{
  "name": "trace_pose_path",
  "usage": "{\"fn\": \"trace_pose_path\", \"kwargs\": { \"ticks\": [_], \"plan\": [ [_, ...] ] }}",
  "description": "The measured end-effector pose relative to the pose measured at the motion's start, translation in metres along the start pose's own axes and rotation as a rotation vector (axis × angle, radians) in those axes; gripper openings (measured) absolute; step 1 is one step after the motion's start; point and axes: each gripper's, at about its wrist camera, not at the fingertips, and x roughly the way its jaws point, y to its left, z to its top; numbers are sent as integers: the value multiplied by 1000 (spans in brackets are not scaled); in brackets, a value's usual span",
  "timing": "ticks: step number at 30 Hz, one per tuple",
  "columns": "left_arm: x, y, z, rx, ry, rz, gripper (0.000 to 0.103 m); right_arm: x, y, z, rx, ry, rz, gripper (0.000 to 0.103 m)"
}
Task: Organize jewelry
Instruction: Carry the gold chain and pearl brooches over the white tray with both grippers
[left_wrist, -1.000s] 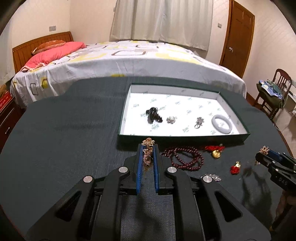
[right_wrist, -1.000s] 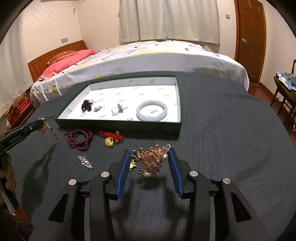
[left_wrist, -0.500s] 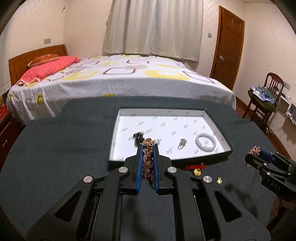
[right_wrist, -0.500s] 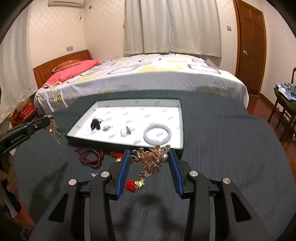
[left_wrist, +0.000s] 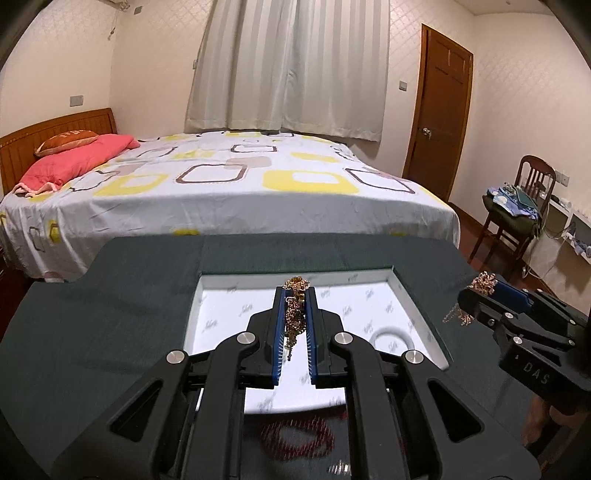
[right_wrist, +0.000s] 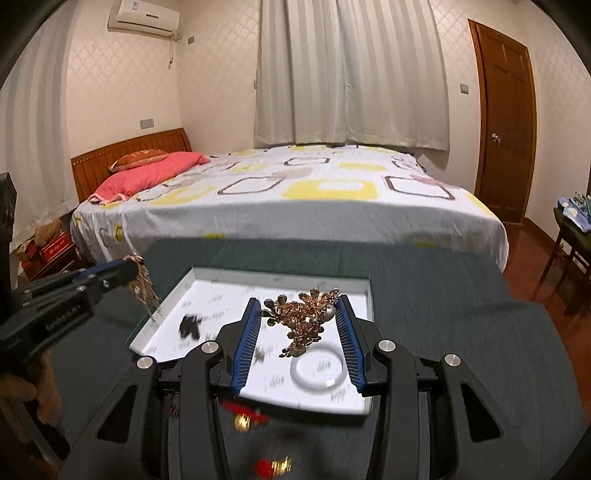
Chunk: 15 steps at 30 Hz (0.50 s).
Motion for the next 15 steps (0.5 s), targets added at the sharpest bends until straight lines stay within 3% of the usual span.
{"fn": "trace_pose_path", "kwargs": {
  "ticks": [8, 15],
  "plan": [
    [75, -10, 10, -4, 50, 25, 11, 71, -8, 10, 13, 49, -1, 42],
    [148, -6, -9, 4, 193, 84, 11, 139, -22, -12, 42, 212, -13, 42]
  ]
}}
